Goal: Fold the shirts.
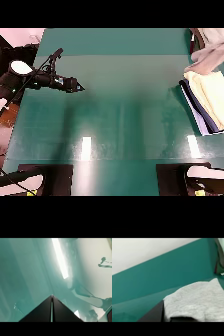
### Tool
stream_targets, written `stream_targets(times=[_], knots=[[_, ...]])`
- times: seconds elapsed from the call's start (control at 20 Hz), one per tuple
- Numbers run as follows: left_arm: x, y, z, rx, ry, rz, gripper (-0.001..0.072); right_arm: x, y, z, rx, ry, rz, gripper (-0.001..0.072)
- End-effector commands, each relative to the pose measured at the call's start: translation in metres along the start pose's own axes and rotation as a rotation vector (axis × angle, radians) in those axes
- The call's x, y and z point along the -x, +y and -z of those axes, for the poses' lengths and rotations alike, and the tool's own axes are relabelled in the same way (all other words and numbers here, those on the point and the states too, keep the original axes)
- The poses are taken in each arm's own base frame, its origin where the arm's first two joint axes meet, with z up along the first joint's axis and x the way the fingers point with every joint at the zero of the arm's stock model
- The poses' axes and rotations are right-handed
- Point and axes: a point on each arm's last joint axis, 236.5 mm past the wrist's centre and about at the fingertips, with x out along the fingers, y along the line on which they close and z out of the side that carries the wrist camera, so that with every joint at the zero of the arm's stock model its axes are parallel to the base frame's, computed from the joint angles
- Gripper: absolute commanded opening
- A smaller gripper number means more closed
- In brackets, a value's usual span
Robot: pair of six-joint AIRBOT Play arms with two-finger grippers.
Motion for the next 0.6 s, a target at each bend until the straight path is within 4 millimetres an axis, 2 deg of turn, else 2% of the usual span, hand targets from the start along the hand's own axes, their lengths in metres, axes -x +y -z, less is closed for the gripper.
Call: stream_targets(times=[0.0,0.2,0.35,0.4,0.45,0.5,0.55], knots=[[0.0,-0.001,0.003,-0.001,0.013,0.005,0.0021,0.033,-0.034,0.04,-0.009,0.13,0.162,0.0018],[0.0,-0.003,0.007,-0.008,0.028,0.011,0.0022,0.075,-0.083,0.101,-0.069,0.289,0.375,0.002],[0.0,-0.004,0.01,-0.009,0.042,0.017,0.0022,0.115,-0.119,0.146,-0.16,0.367,0.548,0.0033],[0.0,-0.004,0.01,-0.009,0.043,0.018,0.0022,0.126,-0.129,0.16,-0.185,0.392,0.593,0.0167],[0.0,-0.004,0.01,-0.009,0.044,0.018,0.0022,0.136,-0.136,0.175,-0.212,0.409,0.623,0.0409],[0.0,-0.004,0.01,-0.009,0.043,0.018,0.0022,0.142,-0.141,0.187,-0.243,0.418,0.636,0.0525],[0.0,-0.004,0.01,-0.007,0.041,0.019,0.0022,0.149,-0.146,0.199,-0.29,0.42,0.654,0.0529]])
